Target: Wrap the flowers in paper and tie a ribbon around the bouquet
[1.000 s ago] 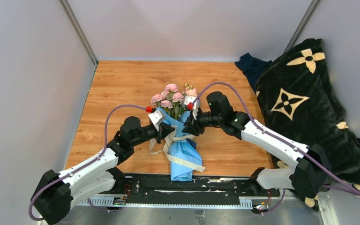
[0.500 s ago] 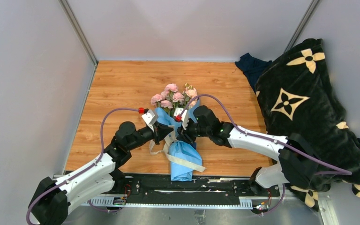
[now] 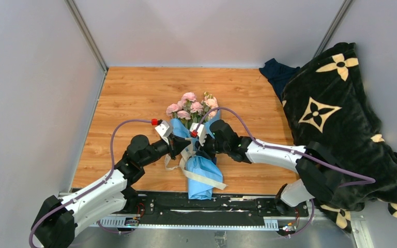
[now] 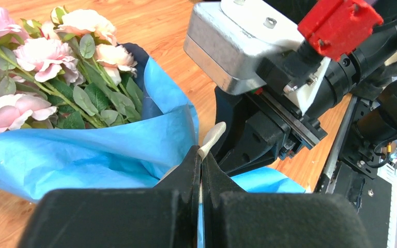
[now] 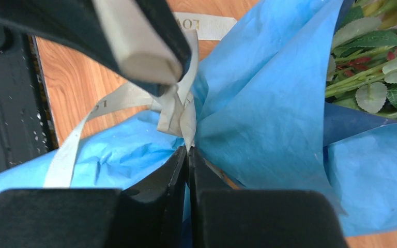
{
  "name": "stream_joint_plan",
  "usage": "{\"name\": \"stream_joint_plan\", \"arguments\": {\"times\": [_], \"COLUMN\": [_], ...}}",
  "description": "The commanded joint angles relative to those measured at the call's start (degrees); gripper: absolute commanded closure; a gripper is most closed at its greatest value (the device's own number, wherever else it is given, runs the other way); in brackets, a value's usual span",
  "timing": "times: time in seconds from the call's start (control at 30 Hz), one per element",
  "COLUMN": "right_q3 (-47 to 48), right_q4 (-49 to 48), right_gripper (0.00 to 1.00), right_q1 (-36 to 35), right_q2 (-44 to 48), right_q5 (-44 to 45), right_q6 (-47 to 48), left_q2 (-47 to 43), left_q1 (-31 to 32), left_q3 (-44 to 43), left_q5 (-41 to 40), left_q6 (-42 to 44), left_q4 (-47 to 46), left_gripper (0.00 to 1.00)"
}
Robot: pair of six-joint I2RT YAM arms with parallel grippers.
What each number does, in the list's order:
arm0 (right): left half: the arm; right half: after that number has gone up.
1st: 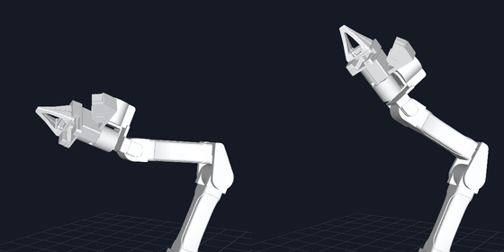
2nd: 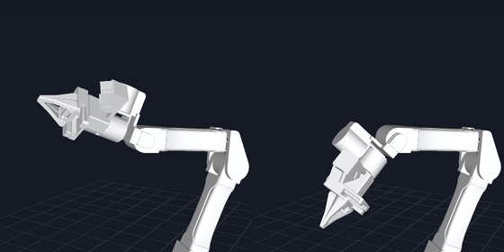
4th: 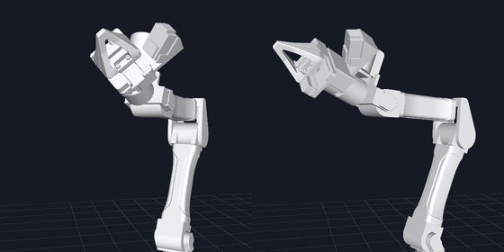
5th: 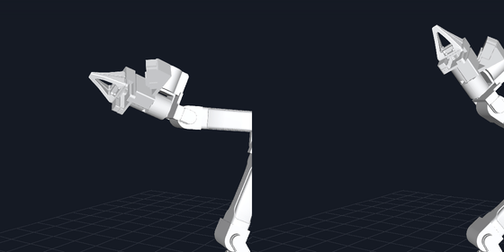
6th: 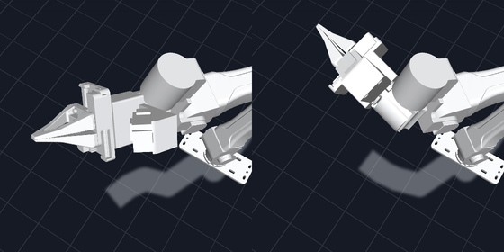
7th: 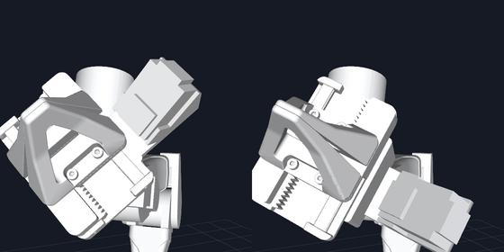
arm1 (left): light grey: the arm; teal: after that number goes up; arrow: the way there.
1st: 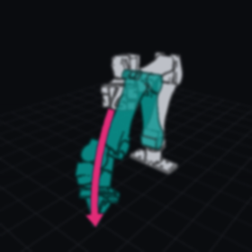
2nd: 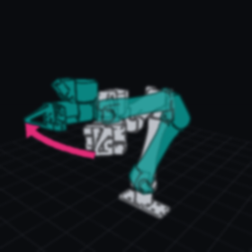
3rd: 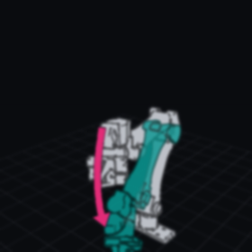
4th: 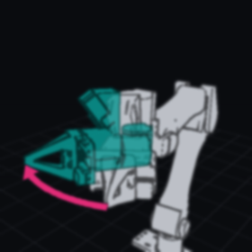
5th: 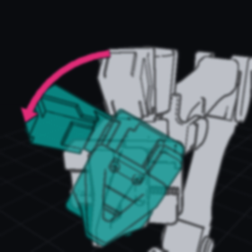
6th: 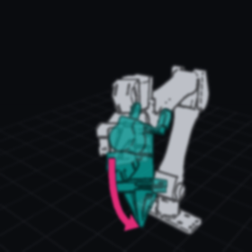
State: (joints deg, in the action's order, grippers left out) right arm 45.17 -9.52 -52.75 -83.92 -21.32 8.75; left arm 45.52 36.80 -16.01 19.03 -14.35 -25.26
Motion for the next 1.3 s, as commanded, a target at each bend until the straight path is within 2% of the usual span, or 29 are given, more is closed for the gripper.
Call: {"name": "stream_joint_plan", "arguments": {"times": [0.0, 0.03, 0.13, 0.27, 0.4, 0.5, 0.6, 0.63, 0.73, 0.77, 0.83, 0.9, 1.0, 1.27], "right_q3": [-0.72, -0.37, 0.46, 0.55, 1.74, 2.05, 1.85, 2.08, 4.71, 5.72, 4.44, -0.84, -7.35, -1.96], "right_q4": [1.03, 1.49, 2.39, 2.55, 6.81, 8.80, 9.31, 9.32, 15.33, 17.23, 15.83, 7.40, -3.62, -1.48], "right_gripper": [0.95, 0.99, 1.00, 1.00, 1.00, 0.97, 0.95, 0.89, 0.65, 0.62, 0.59, 0.57, 0.53, 0.47], "right_q1": [-0.63, -0.26, 2.42, 7.64, 7.85, 7.87, 7.91, 7.89, 7.21, 5.94, 1.30, -4.54, -9.02, -10.97], "right_q2": [-0.27, 0.17, 2.97, 6.53, 6.27, 6.51, 8.26, 8.79, 9.56, 10.17, 12.94, 16.37, 15.89, 4.25], "right_q5": [0.89, 1.15, -0.39, -7.69, -7.47, -5.75, -4.05, -3.25, -1.43, -0.84, 0.06, -0.81, 1.23, 3.46], "right_q6": [-0.01, -0.22, -2.03, -2.98, -0.31, 0.30, 0.10, -0.14, -0.81, -0.43, 0.85, 0.29, -0.93, -0.29], "left_q2": [-0.12, 0.02, 0.86, 3.81, 6.77, 7.86, 8.95, 9.14, 9.17, 9.26, 9.44, 8.98, 7.98, 7.04], "left_q1": [-0.50, -0.57, -0.88, -1.45, -2.63, -2.78, -3.15, -3.28, -3.81, -4.23, -5.32, -5.97, -6.23, -6.91], "left_q3": [0.61, 0.48, 0.01, -1.51, -3.29, -3.88, -4.36, -4.50, -4.41, -4.43, -4.62, -4.00, -2.81, -2.07], "left_q5": [-1.78, -1.95, 1.04, 14.76, 24.72, 26.46, 26.35, 25.65, 23.27, 22.42, 22.83, 23.56, 23.08, 23.01], "left_q6": [-1.04, -1.14, 0.61, 12.90, 29.55, 40.24, 46.20, 47.58, 45.41, 42.75, 39.60, 39.85, 42.35, 41.38], "left_q4": [-1.64, -1.57, -3.35, -6.81, 0.98, 5.55, 5.92, 5.81, 4.22, 3.42, 3.39, 3.54, 3.55, 3.67], "left_gripper": [1.00, 1.00, 1.00, 1.00, 1.00, 1.00, 1.00, 1.00, 1.00, 1.00, 1.00, 1.00, 1.00, 1.00]}}
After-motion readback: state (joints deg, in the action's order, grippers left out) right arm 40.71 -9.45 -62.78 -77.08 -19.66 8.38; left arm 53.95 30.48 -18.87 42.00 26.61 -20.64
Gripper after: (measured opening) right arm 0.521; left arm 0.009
